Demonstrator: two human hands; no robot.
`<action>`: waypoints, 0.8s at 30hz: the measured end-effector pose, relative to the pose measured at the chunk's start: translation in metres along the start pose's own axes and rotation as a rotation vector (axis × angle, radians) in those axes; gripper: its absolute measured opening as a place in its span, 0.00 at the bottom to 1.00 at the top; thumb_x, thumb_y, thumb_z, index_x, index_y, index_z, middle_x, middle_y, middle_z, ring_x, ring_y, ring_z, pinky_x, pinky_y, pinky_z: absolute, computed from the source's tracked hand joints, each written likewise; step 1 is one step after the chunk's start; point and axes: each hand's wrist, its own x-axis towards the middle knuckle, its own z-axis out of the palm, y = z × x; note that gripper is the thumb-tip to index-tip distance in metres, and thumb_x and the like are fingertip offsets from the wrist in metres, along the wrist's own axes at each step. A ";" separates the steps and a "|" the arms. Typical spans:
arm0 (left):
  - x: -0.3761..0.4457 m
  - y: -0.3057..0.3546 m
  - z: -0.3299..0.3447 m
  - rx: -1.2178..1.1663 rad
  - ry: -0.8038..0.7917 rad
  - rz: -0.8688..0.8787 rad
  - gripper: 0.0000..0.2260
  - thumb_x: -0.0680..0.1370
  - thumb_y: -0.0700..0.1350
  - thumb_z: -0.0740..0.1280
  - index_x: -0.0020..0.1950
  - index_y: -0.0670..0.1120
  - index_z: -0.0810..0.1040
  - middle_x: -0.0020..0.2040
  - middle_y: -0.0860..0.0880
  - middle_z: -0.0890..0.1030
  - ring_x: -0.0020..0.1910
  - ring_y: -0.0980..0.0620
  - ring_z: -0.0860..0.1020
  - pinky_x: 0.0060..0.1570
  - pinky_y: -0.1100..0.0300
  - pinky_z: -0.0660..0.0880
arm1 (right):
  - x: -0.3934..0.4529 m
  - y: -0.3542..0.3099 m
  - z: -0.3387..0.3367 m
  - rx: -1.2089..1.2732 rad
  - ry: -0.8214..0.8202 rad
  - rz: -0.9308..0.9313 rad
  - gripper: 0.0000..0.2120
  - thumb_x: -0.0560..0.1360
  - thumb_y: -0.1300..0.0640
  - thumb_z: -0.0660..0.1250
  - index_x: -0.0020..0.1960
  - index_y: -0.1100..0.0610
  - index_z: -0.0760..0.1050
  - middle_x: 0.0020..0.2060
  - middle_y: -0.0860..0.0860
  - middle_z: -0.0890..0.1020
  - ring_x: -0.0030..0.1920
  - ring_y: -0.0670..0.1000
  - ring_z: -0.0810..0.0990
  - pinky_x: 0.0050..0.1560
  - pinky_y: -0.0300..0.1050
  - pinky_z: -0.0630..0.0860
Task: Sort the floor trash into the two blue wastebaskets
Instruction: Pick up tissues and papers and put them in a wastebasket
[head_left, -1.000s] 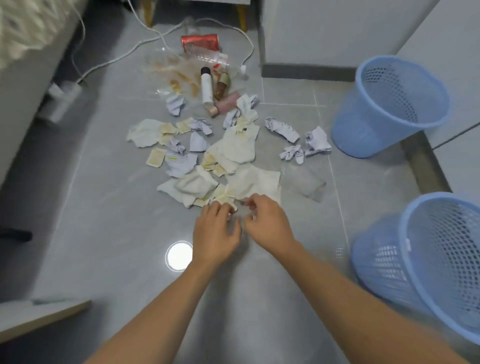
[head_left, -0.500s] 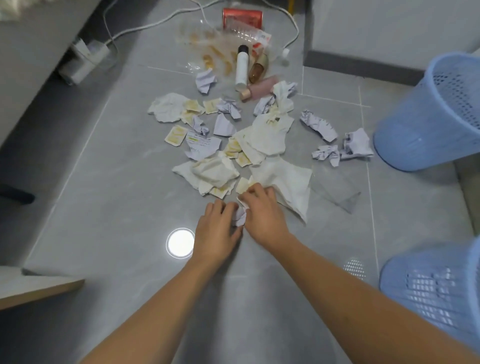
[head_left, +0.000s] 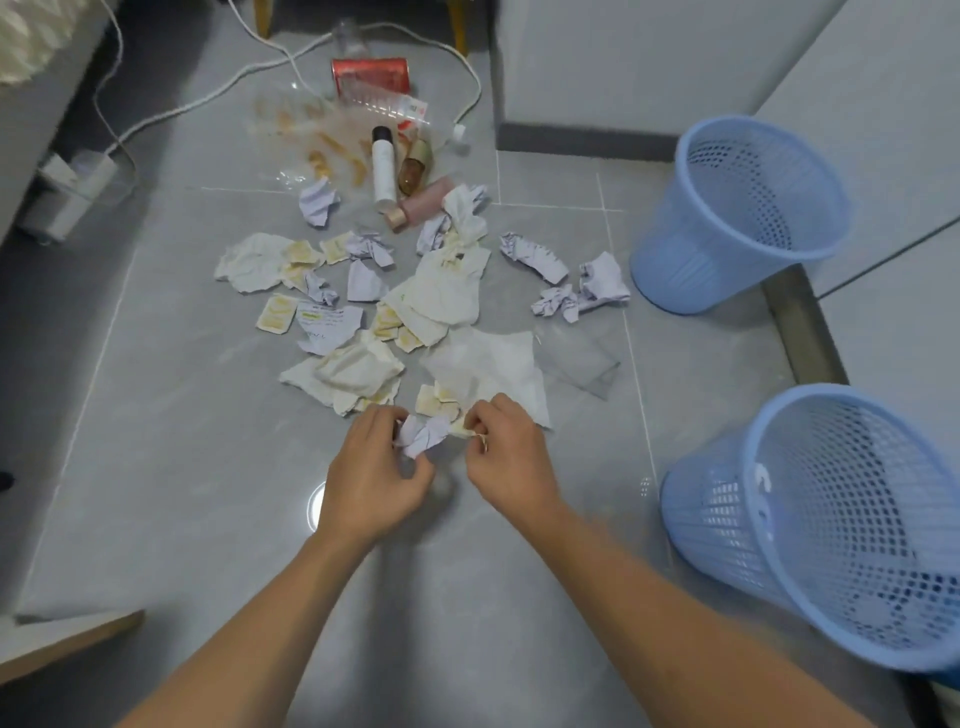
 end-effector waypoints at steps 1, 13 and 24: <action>0.002 0.017 -0.006 -0.015 -0.015 0.037 0.11 0.72 0.48 0.70 0.51 0.54 0.72 0.47 0.58 0.74 0.47 0.55 0.73 0.43 0.55 0.75 | -0.007 -0.003 -0.017 0.017 0.053 0.022 0.10 0.66 0.66 0.62 0.45 0.56 0.75 0.42 0.51 0.75 0.43 0.56 0.77 0.42 0.56 0.76; 0.013 0.249 0.075 -0.091 -0.281 0.610 0.15 0.72 0.50 0.72 0.55 0.52 0.73 0.49 0.55 0.74 0.49 0.52 0.73 0.44 0.52 0.75 | -0.089 0.068 -0.245 -0.169 0.662 0.399 0.11 0.68 0.70 0.66 0.44 0.56 0.74 0.40 0.49 0.76 0.41 0.51 0.74 0.41 0.45 0.71; 0.000 0.203 0.093 0.077 -0.183 0.587 0.18 0.75 0.58 0.65 0.61 0.51 0.77 0.54 0.52 0.74 0.55 0.48 0.74 0.50 0.50 0.74 | -0.073 0.051 -0.206 -0.190 0.520 0.301 0.09 0.67 0.63 0.64 0.45 0.53 0.76 0.39 0.47 0.77 0.42 0.51 0.76 0.41 0.49 0.74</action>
